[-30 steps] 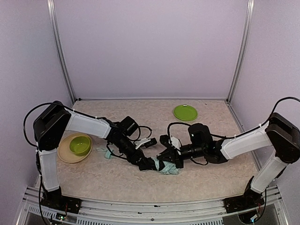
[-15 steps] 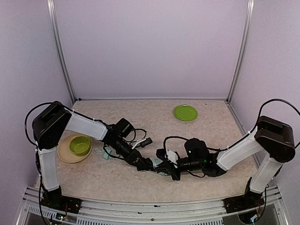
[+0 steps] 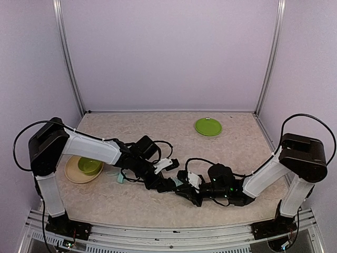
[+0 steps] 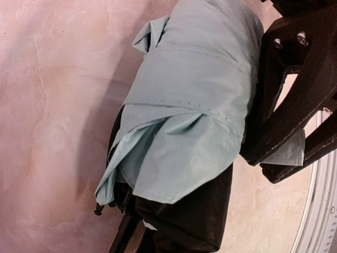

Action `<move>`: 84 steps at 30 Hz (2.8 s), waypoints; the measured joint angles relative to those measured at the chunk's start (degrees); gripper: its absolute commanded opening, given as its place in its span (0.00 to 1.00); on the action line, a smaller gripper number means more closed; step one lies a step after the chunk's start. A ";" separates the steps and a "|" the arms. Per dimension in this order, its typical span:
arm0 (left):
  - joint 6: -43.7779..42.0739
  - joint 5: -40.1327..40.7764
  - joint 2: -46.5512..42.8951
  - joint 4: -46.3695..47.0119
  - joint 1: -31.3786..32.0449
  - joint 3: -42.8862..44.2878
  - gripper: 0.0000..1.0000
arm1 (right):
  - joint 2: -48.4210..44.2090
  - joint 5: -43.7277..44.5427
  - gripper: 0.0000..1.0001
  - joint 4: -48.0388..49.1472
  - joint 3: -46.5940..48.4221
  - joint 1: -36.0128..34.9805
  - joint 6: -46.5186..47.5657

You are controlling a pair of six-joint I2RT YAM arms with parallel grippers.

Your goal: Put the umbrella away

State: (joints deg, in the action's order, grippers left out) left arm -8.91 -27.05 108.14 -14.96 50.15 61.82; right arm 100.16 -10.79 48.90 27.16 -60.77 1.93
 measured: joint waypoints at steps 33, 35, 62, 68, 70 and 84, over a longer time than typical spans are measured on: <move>-8.31 20.06 -0.98 -1.27 8.07 1.51 0.00 | -19.19 -1.07 0.25 -2.27 -11.30 -0.20 -11.41; -8.37 20.44 -0.98 -1.29 8.20 1.55 0.00 | -21.42 -0.63 0.26 -2.29 -13.53 -0.04 -13.97; -8.96 24.74 0.00 -3.23 10.36 3.52 0.00 | -11.52 -1.62 0.57 -49.07 21.05 13.18 -48.22; -9.29 24.74 0.09 -3.82 10.38 3.74 0.00 | -2.97 -0.76 0.57 -56.50 27.12 12.24 -45.77; -9.29 24.70 0.09 -4.39 10.34 3.74 0.00 | -0.66 0.81 0.52 -59.06 29.46 11.65 -44.39; -9.35 24.52 0.07 -5.68 10.43 3.78 0.00 | 0.31 1.62 0.44 -60.24 31.01 9.86 -41.31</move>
State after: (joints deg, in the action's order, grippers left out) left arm -18.26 -2.52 108.20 -20.64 60.58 65.60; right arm 100.47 -9.17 -11.33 58.17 -50.92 -39.38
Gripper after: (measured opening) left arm 0.051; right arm 0.420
